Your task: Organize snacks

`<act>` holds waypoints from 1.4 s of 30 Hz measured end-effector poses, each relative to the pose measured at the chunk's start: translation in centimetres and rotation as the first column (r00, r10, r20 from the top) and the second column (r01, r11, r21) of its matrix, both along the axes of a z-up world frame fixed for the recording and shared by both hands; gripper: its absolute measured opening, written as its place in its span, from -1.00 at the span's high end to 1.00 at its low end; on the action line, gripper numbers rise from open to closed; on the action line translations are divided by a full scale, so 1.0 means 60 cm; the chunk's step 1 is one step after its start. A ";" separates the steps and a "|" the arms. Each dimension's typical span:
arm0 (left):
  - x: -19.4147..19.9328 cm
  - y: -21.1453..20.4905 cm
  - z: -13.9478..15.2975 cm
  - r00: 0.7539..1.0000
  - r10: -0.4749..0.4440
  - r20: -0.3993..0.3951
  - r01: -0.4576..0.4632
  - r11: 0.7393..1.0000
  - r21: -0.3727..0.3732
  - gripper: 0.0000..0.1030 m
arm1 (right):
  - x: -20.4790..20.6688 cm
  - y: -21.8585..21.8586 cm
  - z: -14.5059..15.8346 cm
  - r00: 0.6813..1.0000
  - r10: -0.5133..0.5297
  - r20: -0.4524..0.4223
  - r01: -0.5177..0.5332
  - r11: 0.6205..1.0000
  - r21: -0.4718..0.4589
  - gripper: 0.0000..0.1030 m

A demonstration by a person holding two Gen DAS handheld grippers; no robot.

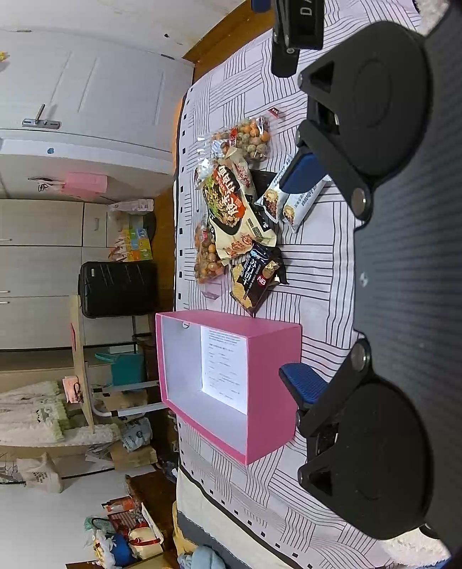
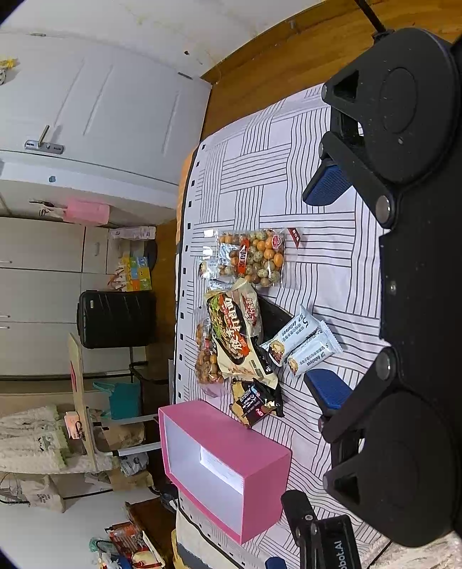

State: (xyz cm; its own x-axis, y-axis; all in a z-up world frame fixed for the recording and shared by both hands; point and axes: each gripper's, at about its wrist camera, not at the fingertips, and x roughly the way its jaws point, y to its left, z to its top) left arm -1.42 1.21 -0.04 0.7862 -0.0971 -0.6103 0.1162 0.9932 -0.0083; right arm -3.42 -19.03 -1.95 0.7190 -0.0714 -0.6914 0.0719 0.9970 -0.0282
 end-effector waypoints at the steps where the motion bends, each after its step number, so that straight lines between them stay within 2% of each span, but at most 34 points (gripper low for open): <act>1: 0.000 0.000 -0.001 1.000 0.002 -0.001 -0.002 1.000 -0.001 -1.00 | 0.000 0.000 0.000 1.000 0.000 0.000 0.000 1.000 0.000 -0.94; 14: 0.003 0.008 -0.009 0.999 0.029 -0.035 -0.029 1.000 -0.002 -1.00 | 0.001 0.002 -0.002 1.000 -0.003 -0.010 0.002 1.000 -0.009 -0.95; 21: 0.015 0.018 -0.019 0.994 0.055 -0.092 -0.056 0.998 -0.015 -1.00 | 0.004 -0.001 -0.002 1.000 -0.012 -0.021 0.012 1.000 -0.016 -0.95; 42: 0.014 0.011 -0.020 0.995 0.039 -0.090 -0.041 0.999 -0.019 -1.00 | 0.010 0.003 -0.013 0.999 0.017 -0.036 -0.017 1.000 -0.020 -0.95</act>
State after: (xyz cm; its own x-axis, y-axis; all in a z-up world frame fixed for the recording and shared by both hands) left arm -0.58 1.86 -1.21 0.7318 -0.0802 -0.6768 0.0742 0.9965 -0.0380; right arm -2.79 -18.87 -2.75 0.6948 -0.0737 -0.7154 0.0535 0.9973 -0.0508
